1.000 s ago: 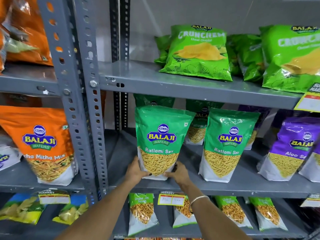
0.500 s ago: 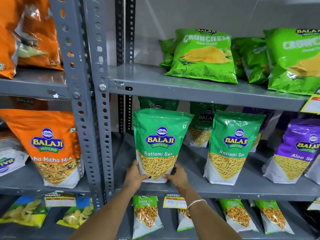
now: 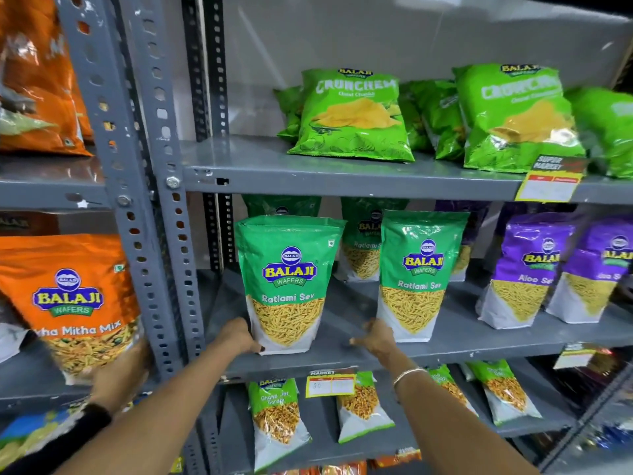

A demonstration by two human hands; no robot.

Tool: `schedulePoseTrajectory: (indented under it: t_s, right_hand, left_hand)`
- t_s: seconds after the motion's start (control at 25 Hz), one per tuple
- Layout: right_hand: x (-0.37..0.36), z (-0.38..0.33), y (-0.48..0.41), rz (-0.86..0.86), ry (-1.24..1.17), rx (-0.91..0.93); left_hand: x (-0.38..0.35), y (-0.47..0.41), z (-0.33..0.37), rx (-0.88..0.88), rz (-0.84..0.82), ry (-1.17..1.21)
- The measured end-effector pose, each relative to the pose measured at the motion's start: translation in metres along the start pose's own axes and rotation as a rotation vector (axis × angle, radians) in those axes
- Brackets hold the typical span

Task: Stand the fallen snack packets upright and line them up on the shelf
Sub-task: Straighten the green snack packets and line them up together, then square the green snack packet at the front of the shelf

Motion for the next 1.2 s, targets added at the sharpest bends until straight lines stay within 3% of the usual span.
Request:
schedulePoseTrajectory:
  t_s: [0.12, 0.2, 0.28, 0.36, 0.48, 0.72, 1.2]
  right_hand:
    - [0.052, 0.046, -0.006, 0.105, 0.006, -0.134]
    - [0.09, 0.081, -0.017, 0.209, -0.057, -0.22]
    - [0.121, 0.106, -0.031, 0.263, -0.075, -0.216]
    - [0.132, 0.121, -0.055, 0.166, -0.121, -0.14]
    - [0.125, 0.128, -0.086, -0.04, -0.237, -0.012]
    - [0.107, 0.107, -0.105, -0.179, -0.324, 0.192]
    - [0.086, 0.094, -0.104, -0.24, -0.275, 0.166]
  left_hand:
    - [-0.023, 0.015, 0.028, 0.02, -0.225, -0.017]
    - [-0.046, 0.02, 0.078, -0.106, -0.286, 0.067]
    - [-0.063, 0.016, 0.137, -0.244, -0.209, 0.143]
    - [-0.082, 0.003, 0.186, -0.293, -0.086, 0.235]
    - [-0.115, -0.02, 0.226, -0.239, 0.012, 0.394]
    - [-0.129, -0.024, 0.236, -0.098, 0.267, 0.435]
    - [-0.116, -0.022, 0.222, -0.128, 0.279, 0.437]
Point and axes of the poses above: each hand's wrist, its own y-axis away from the middle knuckle, its own x-axis out of the back of the hand, z = x × y, the point moved 10 cm from there along -y, towards the middle knuckle, and after that the axes turned 1 degree about -x, right-handed, at the moved point
